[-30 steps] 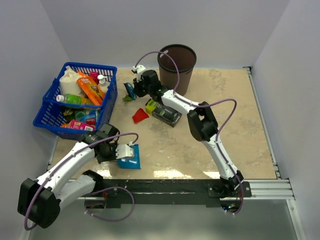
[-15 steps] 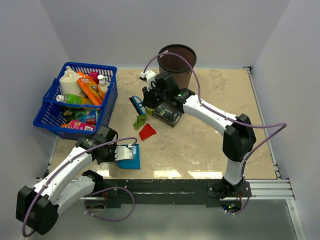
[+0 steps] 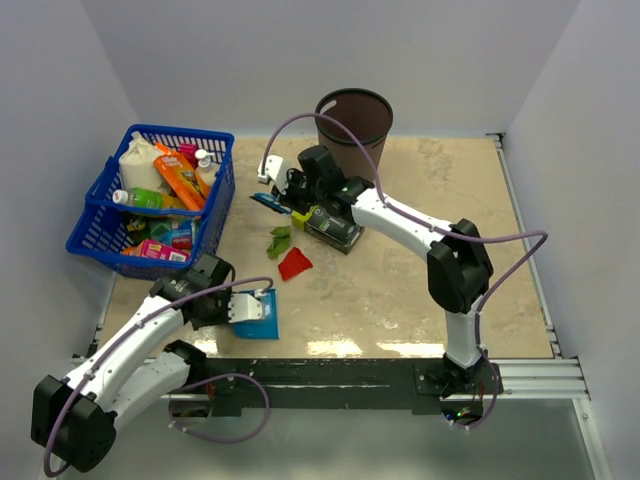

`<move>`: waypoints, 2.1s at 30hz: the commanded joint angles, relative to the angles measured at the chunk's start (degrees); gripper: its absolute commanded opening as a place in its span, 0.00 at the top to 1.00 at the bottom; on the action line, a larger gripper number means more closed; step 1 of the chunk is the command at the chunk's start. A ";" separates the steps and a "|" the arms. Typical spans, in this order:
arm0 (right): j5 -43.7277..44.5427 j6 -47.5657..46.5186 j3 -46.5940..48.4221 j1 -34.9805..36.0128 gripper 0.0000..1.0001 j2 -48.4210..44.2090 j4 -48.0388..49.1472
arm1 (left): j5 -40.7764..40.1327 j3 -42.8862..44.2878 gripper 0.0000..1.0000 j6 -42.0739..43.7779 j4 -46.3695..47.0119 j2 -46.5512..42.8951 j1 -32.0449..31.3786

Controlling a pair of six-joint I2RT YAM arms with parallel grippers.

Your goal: Sweep away the paper scraps from the table

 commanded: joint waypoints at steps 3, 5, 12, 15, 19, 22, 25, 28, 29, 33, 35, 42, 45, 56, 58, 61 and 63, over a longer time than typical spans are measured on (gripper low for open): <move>-4.14 -18.13 -0.64 1.56 1.00 -0.80 7.18 | -1.83 1.72 0.98 -1.71 -3.23 -1.29 0.10; -5.11 -21.03 -1.60 2.35 1.00 -0.45 6.83 | -2.62 1.90 0.98 -1.89 -3.58 -1.90 0.10; -8.90 -34.04 -5.38 5.51 1.00 0.43 -0.46 | -4.47 2.08 0.98 -0.23 -5.51 -2.78 0.10; -8.03 -37.47 -7.66 5.95 1.00 0.17 -2.13 | -5.00 2.69 0.99 0.13 -6.39 -2.87 0.10; -8.02 -44.56 -13.55 6.13 1.00 -3.43 -5.90 | -5.09 3.56 0.99 0.56 -7.18 -2.78 0.10; -8.20 -48.97 -19.87 6.13 1.00 -8.61 -9.68 | -4.12 4.88 0.99 0.48 -7.89 -1.55 0.10; -7.50 -52.14 -24.36 6.39 1.00 -12.92 -17.76 | -3.33 4.80 0.99 1.35 -7.71 -0.76 0.10; -5.74 -52.68 -29.98 6.30 1.00 -18.62 -22.78 | -2.36 4.54 0.99 2.50 -6.31 -0.15 0.10; -5.39 -52.59 -33.30 6.30 1.00 -20.21 -24.27 | -1.84 4.45 0.99 2.67 -5.52 0.64 0.10; -3.89 -51.28 -40.53 6.30 1.00 -32.66 -28.14 | -0.17 4.27 0.99 3.29 -2.62 4.07 0.10; -2.49 -49.26 -43.44 6.30 1.00 -37.08 -30.86 | 1.49 5.24 0.98 3.29 -0.87 6.78 0.01; 2.09 -35.49 -44.77 2.45 1.00 -53.70 -32.72 | 7.12 11.03 0.98 2.94 3.71 14.44 -0.60; 3.05 -26.88 -40.12 2.09 1.00 -56.25 -34.56 | 9.06 13.58 0.98 2.06 4.24 16.72 -2.18; -3.80 -21.83 -36.67 2.09 1.00 -56.27 -48.54 | 8.98 14.12 0.99 1.80 6.70 22.27 -6.06; -3.71 -22.88 -37.03 2.09 1.00 -53.98 -48.63 | 8.37 14.12 0.99 1.80 7.14 22.71 -6.06; -3.10 -25.87 -37.47 2.09 1.00 -48.97 -48.37 | 8.01 13.85 0.99 1.01 7.14 22.97 -6.14; -1.70 -25.35 -38.86 2.09 1.00 -45.82 -46.27 | 7.83 13.85 0.99 0.22 7.23 23.06 -6.67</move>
